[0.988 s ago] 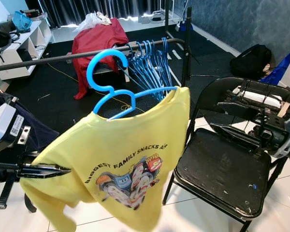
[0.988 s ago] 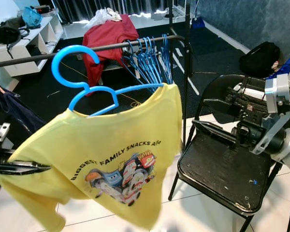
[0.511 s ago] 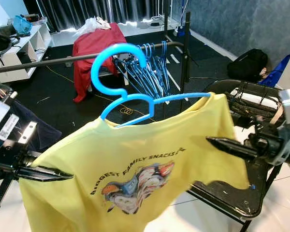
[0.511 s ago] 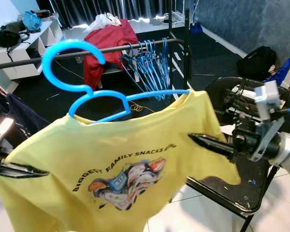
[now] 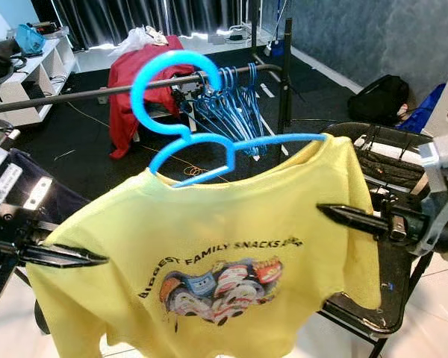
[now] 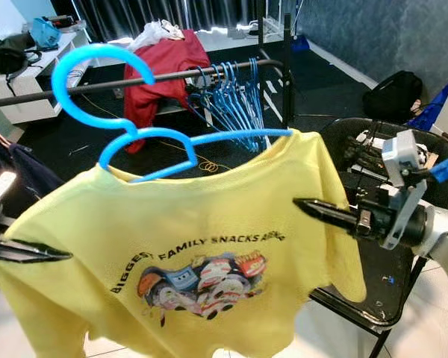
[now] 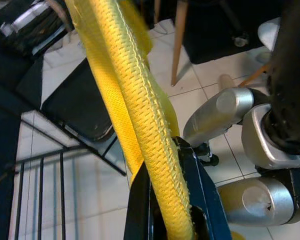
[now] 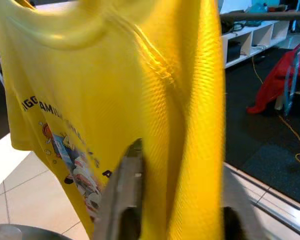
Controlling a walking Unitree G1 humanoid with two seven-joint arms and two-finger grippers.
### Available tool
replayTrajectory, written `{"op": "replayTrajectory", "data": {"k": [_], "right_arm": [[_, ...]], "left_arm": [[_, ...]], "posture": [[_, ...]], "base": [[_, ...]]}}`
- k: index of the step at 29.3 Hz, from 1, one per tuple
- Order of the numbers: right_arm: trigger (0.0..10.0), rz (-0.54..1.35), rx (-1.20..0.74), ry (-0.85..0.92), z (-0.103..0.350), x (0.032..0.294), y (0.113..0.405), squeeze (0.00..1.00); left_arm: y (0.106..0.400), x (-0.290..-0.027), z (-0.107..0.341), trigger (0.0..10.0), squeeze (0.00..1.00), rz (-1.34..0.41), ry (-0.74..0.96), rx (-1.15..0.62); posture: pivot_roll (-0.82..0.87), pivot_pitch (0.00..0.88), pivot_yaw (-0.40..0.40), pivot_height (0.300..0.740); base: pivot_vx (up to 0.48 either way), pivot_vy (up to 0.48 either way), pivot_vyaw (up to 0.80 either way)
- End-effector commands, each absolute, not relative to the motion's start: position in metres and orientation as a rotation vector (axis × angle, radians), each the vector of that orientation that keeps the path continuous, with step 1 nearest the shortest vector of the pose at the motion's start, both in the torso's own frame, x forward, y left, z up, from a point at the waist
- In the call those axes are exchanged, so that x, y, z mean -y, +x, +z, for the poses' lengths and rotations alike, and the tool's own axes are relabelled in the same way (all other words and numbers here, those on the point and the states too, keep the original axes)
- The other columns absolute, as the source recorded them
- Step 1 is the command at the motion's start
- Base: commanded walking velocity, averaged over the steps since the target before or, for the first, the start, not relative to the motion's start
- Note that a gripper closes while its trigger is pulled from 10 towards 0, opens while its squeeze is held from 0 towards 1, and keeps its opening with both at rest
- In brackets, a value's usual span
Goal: Hang hanger
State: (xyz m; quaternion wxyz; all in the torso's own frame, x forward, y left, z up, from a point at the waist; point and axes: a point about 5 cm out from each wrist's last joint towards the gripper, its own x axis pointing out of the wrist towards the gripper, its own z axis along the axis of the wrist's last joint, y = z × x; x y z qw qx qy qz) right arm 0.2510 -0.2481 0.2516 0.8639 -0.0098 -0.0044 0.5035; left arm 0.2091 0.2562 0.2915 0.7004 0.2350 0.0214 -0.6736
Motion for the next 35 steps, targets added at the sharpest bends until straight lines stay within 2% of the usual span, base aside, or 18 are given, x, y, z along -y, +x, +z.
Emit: {"op": "replayTrajectory", "data": {"k": [1,6,9,17,19,23,29,35], "right_arm": [[0.0,1.047,0.03,-0.014,0.255,0.25,0.252,0.0],[0.0,1.021,0.044,-0.015,0.257,0.255,0.252,0.0],[0.0,1.018,0.046,-0.015,0.257,0.255,0.252,0.0],[0.0,0.985,0.064,-0.002,0.256,0.258,0.253,0.0],[0.0,0.979,0.067,0.001,0.255,0.259,0.253,0.0],[0.0,0.93,0.095,0.035,0.254,0.258,0.255,0.0],[0.0,0.99,0.02,0.037,0.236,0.24,0.252,0.0],[0.0,1.041,0.003,0.077,0.227,0.221,0.25,0.0]], "left_arm": [[0.21,-0.266,0.293,10.0,0.0,-1.468,0.551,-0.097],[0.213,-0.283,0.283,10.0,0.0,-1.396,0.535,-0.179],[0.213,-0.285,0.281,10.0,0.0,-1.387,0.534,-0.19],[0.217,-0.312,0.27,10.0,0.0,-1.268,0.456,-0.22],[0.22,-0.317,0.273,10.0,0.0,-1.232,0.428,-0.185],[0.228,-0.334,0.284,10.0,0.0,-1.083,0.313,0.01],[0.238,-0.333,0.291,10.0,0.0,-0.999,0.27,0.158],[0.248,-0.331,0.288,10.0,0.0,-0.941,0.254,0.196]], "posture": [[-0.13,0.0,0.073,0.736],[-0.13,0.0,0.075,0.736],[-0.13,0.0,0.075,0.736],[-0.13,0.0,0.081,0.736],[-0.12,0.0,0.083,0.736],[-0.13,0.0,0.088,0.736],[-0.12,0.0,0.084,0.736],[-0.12,0.0,0.085,0.736]], "base": [[0.0,0.0,0.0],[0.0,0.0,0.0],[0.0,0.0,0.0],[0.0,0.0,0.0],[0.0,0.0,0.0],[0.0,0.0,0.0],[0.0,0.0,0.0],[0.0,0.0,0.0]]}}
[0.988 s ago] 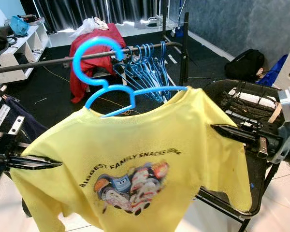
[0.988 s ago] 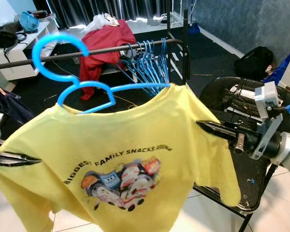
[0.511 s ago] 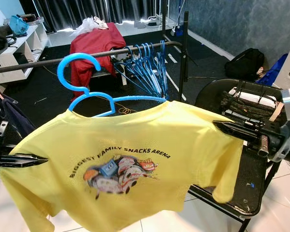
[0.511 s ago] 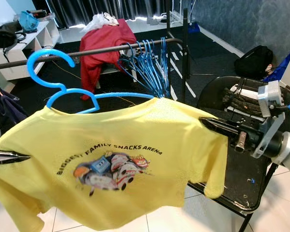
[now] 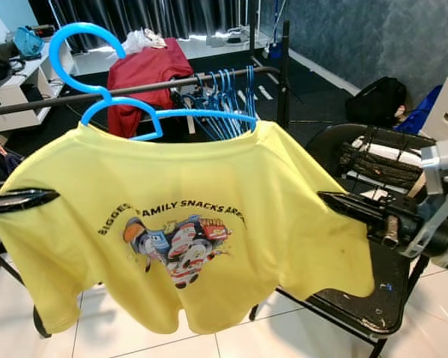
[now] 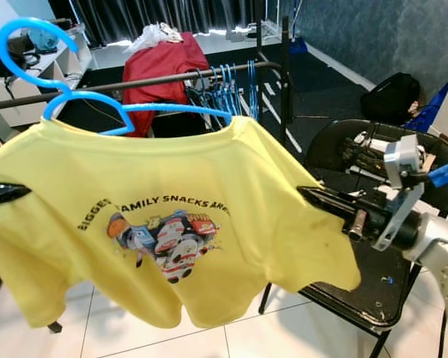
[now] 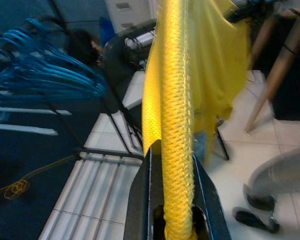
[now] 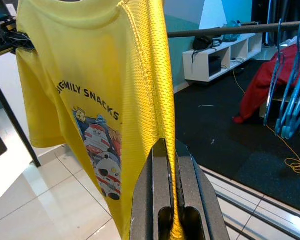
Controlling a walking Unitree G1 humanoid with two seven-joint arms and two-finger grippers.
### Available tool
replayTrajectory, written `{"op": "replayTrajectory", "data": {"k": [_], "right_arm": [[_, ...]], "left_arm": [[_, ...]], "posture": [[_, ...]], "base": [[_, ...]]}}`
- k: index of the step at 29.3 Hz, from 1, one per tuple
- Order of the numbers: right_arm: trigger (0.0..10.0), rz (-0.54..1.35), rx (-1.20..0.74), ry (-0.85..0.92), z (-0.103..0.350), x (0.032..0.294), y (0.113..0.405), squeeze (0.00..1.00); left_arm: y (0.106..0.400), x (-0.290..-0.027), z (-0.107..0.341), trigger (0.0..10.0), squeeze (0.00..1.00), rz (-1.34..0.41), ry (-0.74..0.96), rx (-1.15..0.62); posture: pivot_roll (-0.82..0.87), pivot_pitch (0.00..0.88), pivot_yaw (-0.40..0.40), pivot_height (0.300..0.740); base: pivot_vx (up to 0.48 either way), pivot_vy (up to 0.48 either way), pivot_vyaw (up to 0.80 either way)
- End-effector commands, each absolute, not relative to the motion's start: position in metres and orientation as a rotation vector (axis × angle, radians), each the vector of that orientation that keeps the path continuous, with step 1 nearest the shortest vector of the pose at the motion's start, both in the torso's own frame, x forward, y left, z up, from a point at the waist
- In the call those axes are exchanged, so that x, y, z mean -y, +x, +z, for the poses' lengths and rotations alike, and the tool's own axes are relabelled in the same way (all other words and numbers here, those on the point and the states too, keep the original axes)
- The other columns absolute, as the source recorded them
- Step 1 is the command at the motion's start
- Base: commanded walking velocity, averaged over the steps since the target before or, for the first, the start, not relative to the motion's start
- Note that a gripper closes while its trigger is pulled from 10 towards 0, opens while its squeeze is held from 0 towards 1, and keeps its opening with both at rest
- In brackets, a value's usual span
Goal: Hang hanger
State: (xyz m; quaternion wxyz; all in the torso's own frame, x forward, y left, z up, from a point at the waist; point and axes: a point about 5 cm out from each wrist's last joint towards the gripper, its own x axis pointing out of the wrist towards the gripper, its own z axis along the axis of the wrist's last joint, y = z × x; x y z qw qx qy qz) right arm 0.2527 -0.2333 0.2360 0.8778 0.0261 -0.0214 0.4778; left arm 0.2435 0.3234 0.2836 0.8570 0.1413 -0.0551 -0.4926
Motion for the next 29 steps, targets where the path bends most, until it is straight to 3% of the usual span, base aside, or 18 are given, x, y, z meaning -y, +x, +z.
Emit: {"op": "replayTrajectory", "data": {"k": [1,11,13,16,18,19,23,24,29], "right_arm": [[0.0,1.053,-0.005,0.082,0.224,0.218,0.249,0.0],[0.0,1.103,-0.03,0.1,0.214,0.201,0.245,0.0],[0.0,1.086,-0.004,0.103,0.218,0.202,0.248,0.0],[0.0,0.967,0.116,0.12,0.241,0.217,0.263,0.0],[0.0,0.967,0.116,0.12,0.241,0.217,0.263,0.0],[0.0,0.939,0.137,0.116,0.246,0.222,0.265,0.0],[0.0,0.901,0.156,0.101,0.251,0.229,0.268,0.0],[0.0,0.89,0.157,0.091,0.251,0.232,0.269,0.0],[0.0,0.89,0.155,0.091,0.251,0.231,0.269,0.0]], "left_arm": [[0.251,-0.331,0.289,10.0,0.0,-0.917,0.249,0.209],[0.267,-0.337,0.294,10.0,0.0,-0.783,0.202,0.274],[0.263,-0.332,0.282,10.0,0.0,-0.848,0.234,0.195],[0.235,-0.316,0.207,10.0,0.0,-1.125,0.427,-0.322],[0.235,-0.316,0.207,10.0,0.0,-1.125,0.427,-0.322],[0.228,-0.317,0.188,10.0,0.0,-1.153,0.469,-0.463],[0.216,-0.318,0.16,10.0,0.0,-1.208,0.534,-0.661],[0.205,-0.32,0.143,10.0,0.0,-1.262,0.596,-0.807],[0.208,-0.318,0.14,10.0,0.0,-1.252,0.647,-0.811]], "posture": [[-0.12,0.0,0.085,0.736],[-0.12,0.0,0.086,0.736],[-0.12,0.0,0.086,0.736],[-0.12,0.0,0.087,0.736],[-0.12,0.0,0.087,0.736],[-0.12,0.0,0.087,0.736],[-0.13,0.0,0.081,0.736],[-0.12,0.0,0.079,0.736],[-0.12,0.0,0.082,0.736]], "base": [[0.0,0.0,0.0],[0.0,0.0,0.0],[0.0,0.0,0.0],[0.0,0.0,0.0],[0.0,0.0,0.0],[0.0,0.0,0.0],[0.0,0.0,0.0],[0.0,0.0,0.0],[0.0,0.0,0.0]]}}
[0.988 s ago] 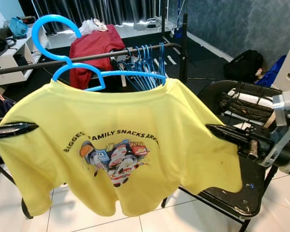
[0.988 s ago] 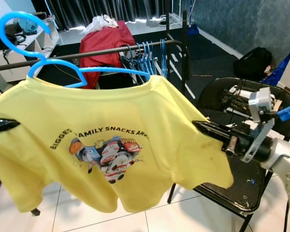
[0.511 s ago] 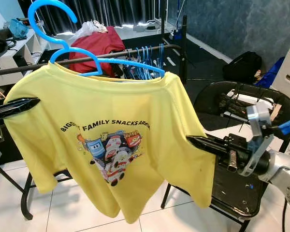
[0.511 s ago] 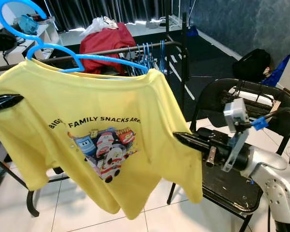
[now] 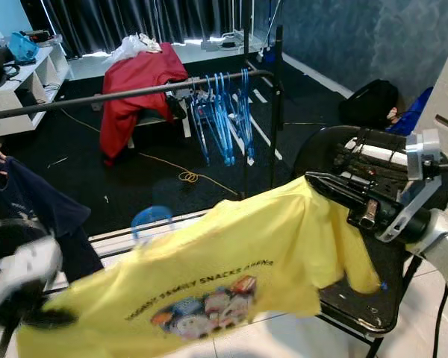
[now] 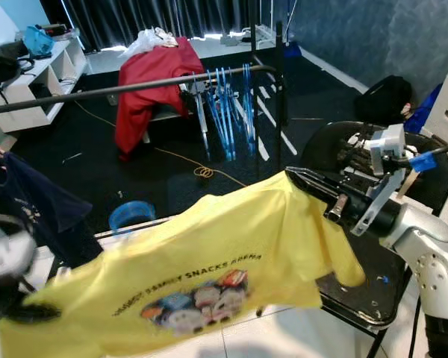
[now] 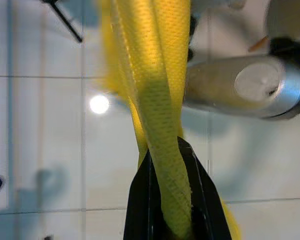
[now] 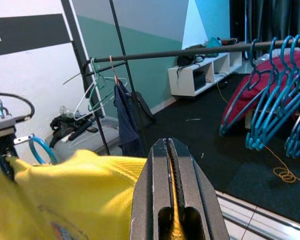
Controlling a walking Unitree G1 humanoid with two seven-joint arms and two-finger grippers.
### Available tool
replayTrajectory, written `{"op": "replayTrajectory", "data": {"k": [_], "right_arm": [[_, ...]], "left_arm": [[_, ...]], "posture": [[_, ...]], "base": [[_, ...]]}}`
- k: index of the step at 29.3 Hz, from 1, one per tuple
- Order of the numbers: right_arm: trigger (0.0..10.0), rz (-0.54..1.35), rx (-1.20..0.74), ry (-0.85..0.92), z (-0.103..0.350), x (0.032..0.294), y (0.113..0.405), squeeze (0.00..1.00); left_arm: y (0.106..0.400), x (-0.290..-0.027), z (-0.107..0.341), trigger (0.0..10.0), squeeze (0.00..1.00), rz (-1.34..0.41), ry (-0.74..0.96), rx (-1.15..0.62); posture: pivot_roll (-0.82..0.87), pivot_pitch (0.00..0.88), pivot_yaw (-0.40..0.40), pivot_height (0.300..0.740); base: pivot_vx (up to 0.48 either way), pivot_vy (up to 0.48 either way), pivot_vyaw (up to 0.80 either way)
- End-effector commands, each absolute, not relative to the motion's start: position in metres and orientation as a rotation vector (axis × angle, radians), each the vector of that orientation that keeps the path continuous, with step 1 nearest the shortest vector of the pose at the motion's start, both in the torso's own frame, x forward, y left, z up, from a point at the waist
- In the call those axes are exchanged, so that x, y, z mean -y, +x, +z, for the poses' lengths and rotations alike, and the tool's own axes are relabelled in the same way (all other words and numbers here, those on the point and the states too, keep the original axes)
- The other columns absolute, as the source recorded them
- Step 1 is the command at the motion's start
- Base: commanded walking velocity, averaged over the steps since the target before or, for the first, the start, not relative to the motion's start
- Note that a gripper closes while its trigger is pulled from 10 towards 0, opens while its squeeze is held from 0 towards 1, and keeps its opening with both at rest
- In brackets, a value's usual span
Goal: Hang hanger
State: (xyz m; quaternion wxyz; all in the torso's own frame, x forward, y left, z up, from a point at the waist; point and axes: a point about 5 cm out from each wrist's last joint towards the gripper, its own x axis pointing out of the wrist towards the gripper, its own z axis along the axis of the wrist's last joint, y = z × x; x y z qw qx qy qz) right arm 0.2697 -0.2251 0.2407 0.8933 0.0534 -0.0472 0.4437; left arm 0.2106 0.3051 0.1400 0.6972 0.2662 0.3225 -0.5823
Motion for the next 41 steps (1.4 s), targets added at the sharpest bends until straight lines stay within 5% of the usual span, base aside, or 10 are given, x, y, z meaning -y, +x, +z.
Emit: {"op": "replayTrajectory", "data": {"k": [1,10,13,25,30,35,36,39,40,41], "right_arm": [[0.0,0.892,0.152,0.093,0.249,0.23,0.269,0.0],[0.0,0.892,0.132,0.09,0.245,0.229,0.267,0.0],[0.0,0.859,0.086,0.067,0.237,0.235,0.266,0.0],[0.0,0.813,0.043,0.052,0.228,0.244,0.265,0.0],[0.0,0.785,-0.008,0.064,0.21,0.24,0.267,0.0],[0.0,0.818,-0.041,0.045,0.202,0.227,0.266,0.0],[9.1,0.809,-0.064,0.043,0.195,0.219,0.269,0.0],[10.0,0.804,-0.065,0.06,0.193,0.212,0.272,0.0],[10.0,0.828,-0.056,0.086,0.194,0.205,0.272,1.0],[10.0,0.86,-0.043,0.107,0.198,0.201,0.27,1.0]], "left_arm": [[0.217,-0.317,0.144,10.0,0.0,-1.2,0.676,-0.755],[0.241,-0.319,0.16,10.0,0.0,-1.026,0.71,-0.581],[0.251,-0.336,0.205,10.0,0.0,-0.9,0.615,-0.354],[0.229,-0.348,0.243,10.0,0.0,-1.031,0.51,-0.296],[0.236,-0.304,0.297,10.0,0.0,-1.184,0.242,0.255],[0.247,-0.285,0.302,10.0,0.0,-1.118,0.199,0.383],[0.253,-0.27,0.3,10.0,0.0,-1.093,0.167,0.437],[0.257,-0.258,0.295,10.0,0.0,-1.091,0.135,0.46],[0.26,-0.247,0.286,10.0,0.0,-1.107,0.12,0.449],[0.261,-0.239,0.278,10.0,0.0,-1.127,0.118,0.422]], "posture": [[-0.12,0.0,0.083,0.736],[-0.13,0.0,0.085,0.736],[-0.13,0.0,0.089,0.736],[-0.12,0.003,0.094,0.736],[-0.13,0.004,0.096,0.736],[-0.13,0.004,0.096,0.736],[-0.13,0.002,0.094,0.736],[-0.12,0.002,0.09,0.736],[-0.13,0.0,0.089,0.736],[-0.13,0.001,0.089,0.736]], "base": [[0.0,0.0,0.0],[0.0,0.0,0.0],[0.0,0.0,0.0],[0.0,0.0,0.0],[0.0,0.0,0.0],[0.0,0.0,0.0],[0.0,0.0,0.0],[0.0,0.0,0.0],[0.0,0.0,0.0],[0.0,0.0,0.0]]}}
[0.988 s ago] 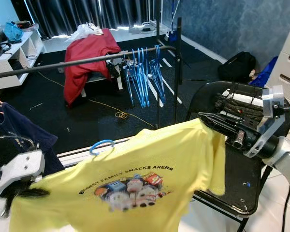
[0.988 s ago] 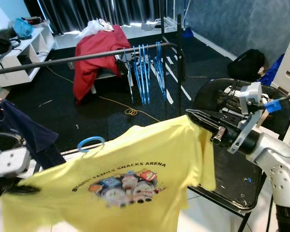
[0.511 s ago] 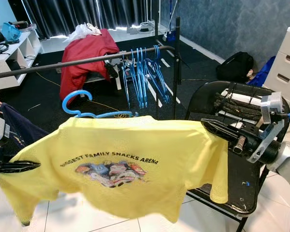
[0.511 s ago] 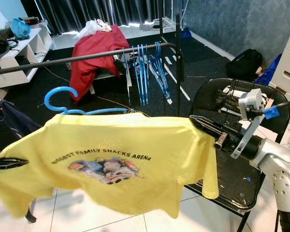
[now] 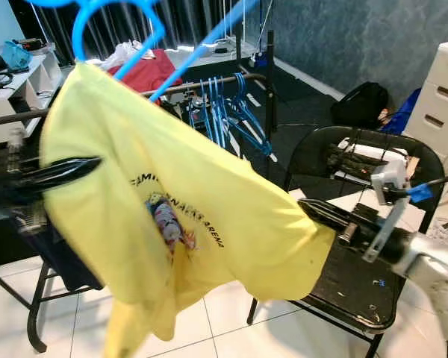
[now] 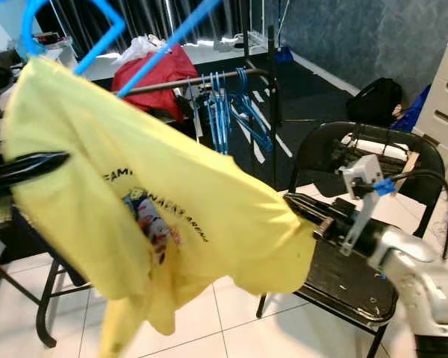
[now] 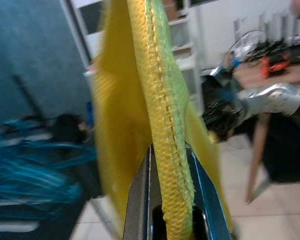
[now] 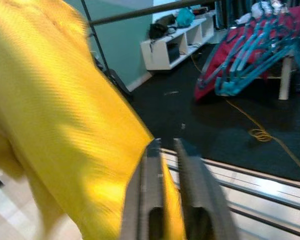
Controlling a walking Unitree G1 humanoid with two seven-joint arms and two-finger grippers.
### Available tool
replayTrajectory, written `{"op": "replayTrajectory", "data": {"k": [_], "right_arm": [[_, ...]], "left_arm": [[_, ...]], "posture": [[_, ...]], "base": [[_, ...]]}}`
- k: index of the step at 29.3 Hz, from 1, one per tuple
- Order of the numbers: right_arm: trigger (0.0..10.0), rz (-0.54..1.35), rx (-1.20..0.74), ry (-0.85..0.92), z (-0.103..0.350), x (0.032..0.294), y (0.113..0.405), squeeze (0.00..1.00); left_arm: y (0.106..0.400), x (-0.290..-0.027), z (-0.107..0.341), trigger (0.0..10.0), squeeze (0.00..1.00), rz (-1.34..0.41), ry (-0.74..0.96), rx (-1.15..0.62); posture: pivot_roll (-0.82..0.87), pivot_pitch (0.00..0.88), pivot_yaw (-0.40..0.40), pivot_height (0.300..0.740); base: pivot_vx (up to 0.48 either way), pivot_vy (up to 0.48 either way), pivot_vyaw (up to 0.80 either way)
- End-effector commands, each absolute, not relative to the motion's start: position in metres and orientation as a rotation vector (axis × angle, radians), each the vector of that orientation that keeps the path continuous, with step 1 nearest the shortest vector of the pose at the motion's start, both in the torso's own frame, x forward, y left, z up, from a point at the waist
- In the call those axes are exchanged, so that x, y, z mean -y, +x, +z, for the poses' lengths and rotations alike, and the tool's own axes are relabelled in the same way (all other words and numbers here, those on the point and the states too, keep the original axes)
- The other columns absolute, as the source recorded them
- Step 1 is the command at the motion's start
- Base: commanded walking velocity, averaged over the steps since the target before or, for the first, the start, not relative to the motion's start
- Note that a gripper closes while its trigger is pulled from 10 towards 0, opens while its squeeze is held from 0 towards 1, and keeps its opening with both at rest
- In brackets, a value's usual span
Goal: Hang hanger
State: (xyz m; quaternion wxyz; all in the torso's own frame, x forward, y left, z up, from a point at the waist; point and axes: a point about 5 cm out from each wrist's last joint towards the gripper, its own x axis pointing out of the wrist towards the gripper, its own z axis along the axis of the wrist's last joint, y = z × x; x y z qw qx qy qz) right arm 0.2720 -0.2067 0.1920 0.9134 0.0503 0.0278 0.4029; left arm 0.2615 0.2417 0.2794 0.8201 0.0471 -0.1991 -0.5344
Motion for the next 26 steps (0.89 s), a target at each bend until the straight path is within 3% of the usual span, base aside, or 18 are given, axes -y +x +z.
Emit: {"op": "replayTrajectory", "data": {"k": [1,7,8,9,11,12,13,16,20,21,22,23,26], "right_arm": [[10.0,0.86,-0.043,0.107,0.198,0.201,0.27,1.0],[10.0,0.955,-0.026,0.125,0.208,0.204,0.26,1.0],[10.0,0.99,-0.048,0.08,0.211,0.21,0.252,1.0],[10.0,0.99,-0.048,0.08,0.211,0.21,0.252,1.0],[10.0,1.065,-0.121,-0.007,0.213,0.219,0.236,1.0],[10.0,1.065,-0.121,-0.007,0.213,0.219,0.236,1.0],[10.0,1.083,-0.127,-0.024,0.217,0.219,0.233,1.0],[10.0,1.113,-0.058,-0.021,0.233,0.215,0.232,1.0],[10.0,1.124,-0.019,-0.026,0.24,0.211,0.233,1.0],[10.0,1.129,0.013,-0.035,0.247,0.208,0.235,0.65],[10.0,1.129,0.013,-0.035,0.247,0.208,0.235,0.65],[10.0,1.13,0.0,-0.084,0.249,0.205,0.237,0.0],[10.0,1.13,0.0,-0.084,0.249,0.205,0.237,0.0]], "left_arm": [[0.261,-0.239,0.278,10.0,0.0,-1.127,0.118,0.422],[0.262,-0.238,0.261,10.0,0.0,-1.161,0.206,0.288],[0.264,-0.244,0.251,10.0,0.0,-1.148,0.312,0.178],[0.264,-0.244,0.251,10.0,0.0,-1.148,0.312,0.178],[0.268,-0.261,0.229,10.0,0.0,-1.102,0.586,-0.081],[0.268,-0.261,0.229,10.0,0.0,-1.102,0.586,-0.081],[0.267,-0.268,0.222,10.0,0.0,-1.085,0.702,-0.18],[0.263,-0.272,0.217,10.0,0.0,-1.105,0.837,-0.3],[0.261,-0.269,0.217,10.0,0.0,-1.134,0.87,-0.327],[0.258,-0.266,0.219,10.0,0.0,-1.171,0.906,-0.346],[0.258,-0.266,0.219,10.0,0.0,-1.171,0.906,-0.346],[0.256,-0.259,0.224,10.0,0.0,-1.214,0.926,-0.336],[0.256,-0.259,0.224,10.0,0.0,-1.214,0.926,-0.336]], "posture": [[-0.13,0.001,0.089,0.736],[-0.13,0.0,0.087,0.736],[-0.13,0.002,0.094,0.736],[-0.13,0.002,0.094,0.736],[-0.13,0.002,0.101,0.736],[-0.13,0.002,0.101,0.736],[-0.13,0.002,0.103,0.736],[-0.12,0.0,0.105,0.736],[-0.12,0.0,0.105,0.736],[-0.11,0.0,0.104,0.736],[-0.11,0.0,0.104,0.736],[-0.11,0.0,0.102,0.736],[-0.11,0.0,0.102,0.736]], "base": [[0.0,0.0,0.0],[0.0,0.0,0.0],[0.0,0.0,0.0],[0.0,0.0,0.0],[0.0,0.0,0.0],[0.0,0.0,0.0],[0.0,0.0,0.0],[0.0,0.0,0.0],[0.0,0.0,0.0],[0.0,0.0,0.0],[0.0,0.0,0.0],[0.0,0.0,0.0],[0.0,0.0,0.0]]}}
